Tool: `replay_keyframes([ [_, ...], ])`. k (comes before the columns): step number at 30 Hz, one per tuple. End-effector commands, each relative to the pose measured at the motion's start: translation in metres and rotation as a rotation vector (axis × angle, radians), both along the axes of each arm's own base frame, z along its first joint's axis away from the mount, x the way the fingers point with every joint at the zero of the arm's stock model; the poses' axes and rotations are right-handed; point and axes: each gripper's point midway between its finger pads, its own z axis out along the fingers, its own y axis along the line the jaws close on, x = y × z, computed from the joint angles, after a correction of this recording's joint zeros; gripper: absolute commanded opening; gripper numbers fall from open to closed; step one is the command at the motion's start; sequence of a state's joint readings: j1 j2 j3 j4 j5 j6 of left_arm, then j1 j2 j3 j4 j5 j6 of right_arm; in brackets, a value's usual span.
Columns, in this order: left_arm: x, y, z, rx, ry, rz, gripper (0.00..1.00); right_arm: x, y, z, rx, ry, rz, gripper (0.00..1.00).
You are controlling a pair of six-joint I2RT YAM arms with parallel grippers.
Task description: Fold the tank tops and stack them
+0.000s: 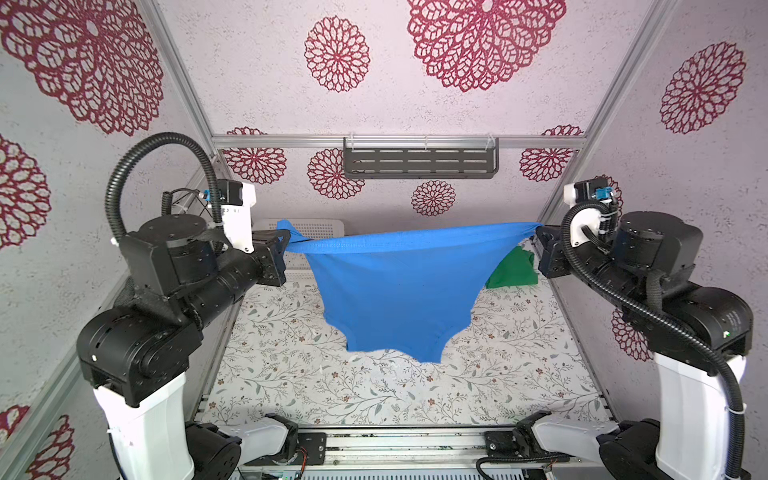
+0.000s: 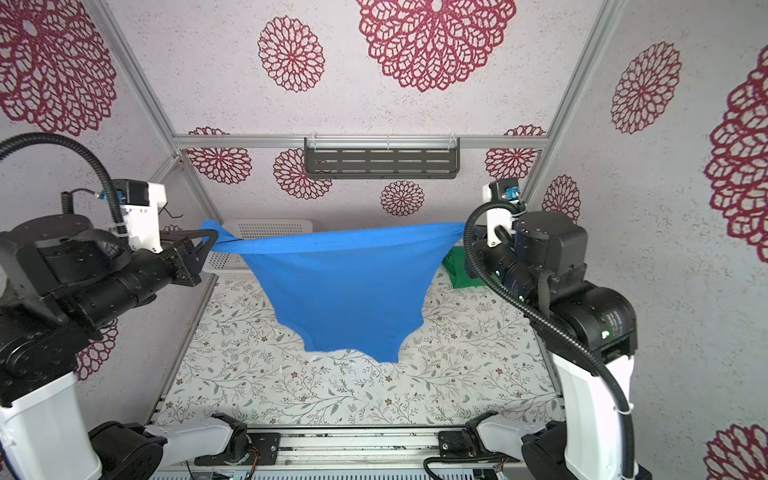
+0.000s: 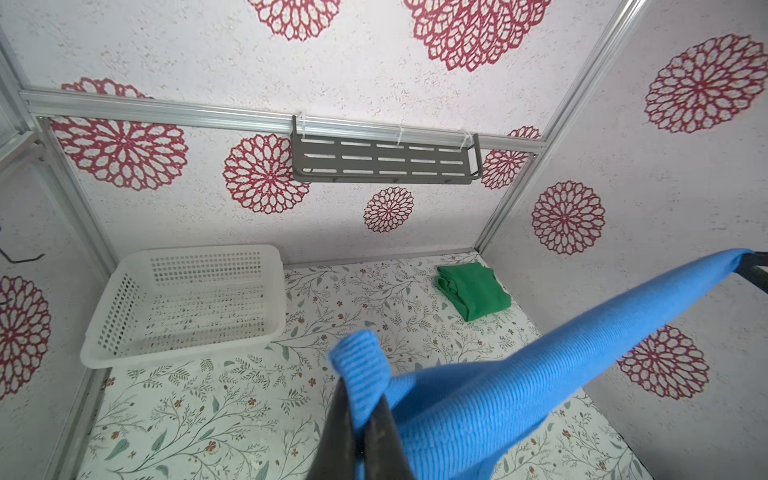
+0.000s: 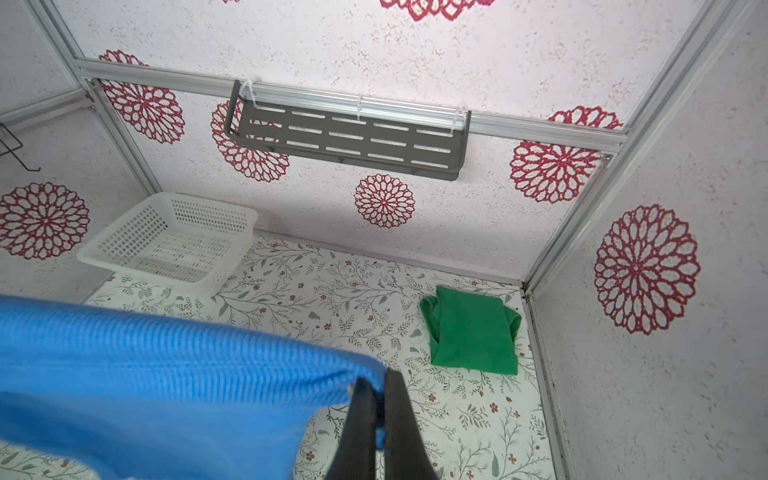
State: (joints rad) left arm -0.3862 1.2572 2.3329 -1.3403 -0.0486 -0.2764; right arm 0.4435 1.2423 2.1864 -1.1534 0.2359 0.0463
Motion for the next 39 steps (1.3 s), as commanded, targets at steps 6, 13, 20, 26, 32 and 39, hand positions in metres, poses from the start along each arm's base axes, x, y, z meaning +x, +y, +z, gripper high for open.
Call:
replay_keyframes([
  [6, 0.082, -0.027, -0.081, 0.077, 0.250, -0.089, 0.00, 0.080, 0.002, -0.063, -0.124, 0.226, -0.145, 0.00],
  [13, 0.227, -0.039, -0.221, 0.006, 0.559, -0.116, 0.00, 0.188, 0.019, -0.186, -0.055, 0.471, -0.107, 0.00],
  [20, 0.396, -0.025, -0.312, -0.075, 0.507, -0.027, 0.98, 0.320, 0.013, -0.240, 0.039, 0.406, -0.165, 0.51],
  [26, 0.382, -0.010, -0.285, -0.157, 0.454, 0.034, 0.98, 0.321, 0.025, -0.229, 0.058, 0.390, -0.138, 0.72],
  [32, 0.259, -0.038, -0.315, -0.070, 0.600, 0.073, 0.90, 0.241, 0.044, -0.284, 0.057, 0.504, -0.075, 0.68],
  [39, 0.168, -0.127, -0.382, -0.139, 0.710, -0.016, 0.55, 0.165, 0.070, -0.383, 0.060, 0.679, -0.012, 0.49],
])
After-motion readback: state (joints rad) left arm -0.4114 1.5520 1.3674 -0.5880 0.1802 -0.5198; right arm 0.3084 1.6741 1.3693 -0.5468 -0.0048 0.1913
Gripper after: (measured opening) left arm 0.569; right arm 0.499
